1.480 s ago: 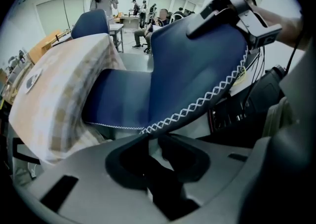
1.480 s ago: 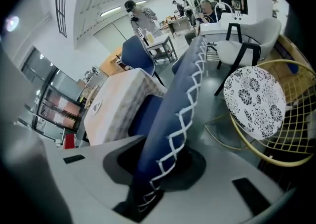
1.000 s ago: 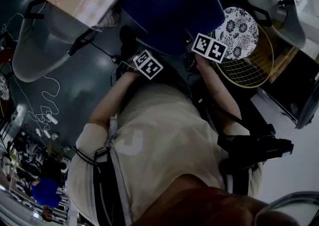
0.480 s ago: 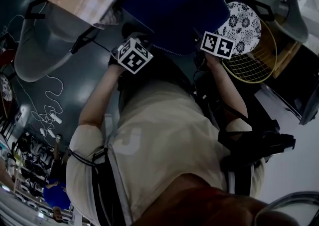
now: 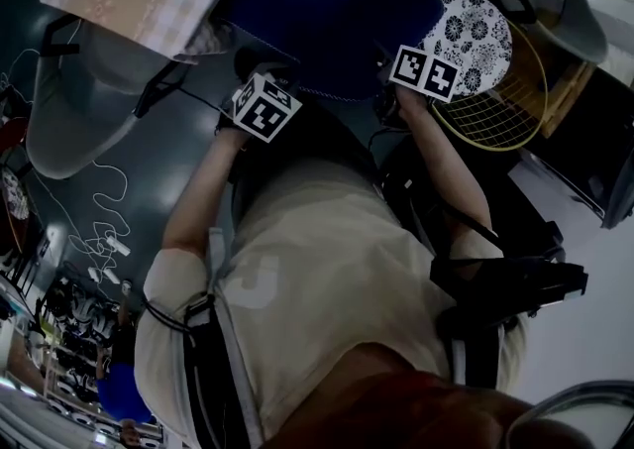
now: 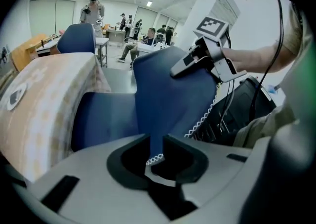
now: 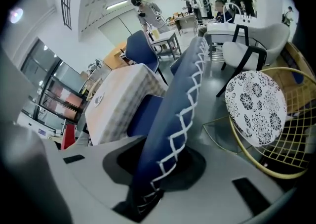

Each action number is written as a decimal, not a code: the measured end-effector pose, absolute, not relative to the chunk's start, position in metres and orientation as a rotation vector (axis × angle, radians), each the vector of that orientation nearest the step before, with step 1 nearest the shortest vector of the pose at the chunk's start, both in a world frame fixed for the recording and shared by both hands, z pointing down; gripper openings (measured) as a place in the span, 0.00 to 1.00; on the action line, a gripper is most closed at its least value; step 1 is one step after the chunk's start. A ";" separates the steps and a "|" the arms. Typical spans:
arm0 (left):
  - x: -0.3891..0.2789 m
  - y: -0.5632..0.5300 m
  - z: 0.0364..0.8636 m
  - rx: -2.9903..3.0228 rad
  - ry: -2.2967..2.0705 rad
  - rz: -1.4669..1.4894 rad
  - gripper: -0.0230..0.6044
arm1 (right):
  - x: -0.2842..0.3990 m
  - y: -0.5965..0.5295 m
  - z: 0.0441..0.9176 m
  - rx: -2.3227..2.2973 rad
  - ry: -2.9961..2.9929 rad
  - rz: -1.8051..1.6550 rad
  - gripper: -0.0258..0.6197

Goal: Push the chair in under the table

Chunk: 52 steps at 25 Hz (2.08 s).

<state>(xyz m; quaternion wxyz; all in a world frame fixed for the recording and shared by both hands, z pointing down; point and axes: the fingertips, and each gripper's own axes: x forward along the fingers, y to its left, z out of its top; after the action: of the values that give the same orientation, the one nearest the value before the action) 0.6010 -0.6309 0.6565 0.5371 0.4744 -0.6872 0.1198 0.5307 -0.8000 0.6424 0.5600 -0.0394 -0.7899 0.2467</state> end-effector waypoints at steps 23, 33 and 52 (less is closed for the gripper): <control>0.567 -0.610 0.660 0.969 -1.712 0.265 0.15 | 0.503 -0.804 0.645 -0.044 -1.870 0.647 0.17; 0.531 -0.608 0.621 0.900 -1.826 0.301 0.15 | 0.502 -0.807 0.650 -0.004 -1.841 0.670 0.19; 0.528 -0.586 0.595 0.749 -1.884 0.286 0.15 | 0.504 -0.808 0.648 -0.052 -1.823 0.587 0.29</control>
<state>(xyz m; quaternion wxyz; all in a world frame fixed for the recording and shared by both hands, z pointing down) 0.5278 -0.5859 0.5947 0.5200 0.3124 -0.7860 0.1194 0.5037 -0.8077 0.6482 0.5752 -0.0220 -0.7784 0.2506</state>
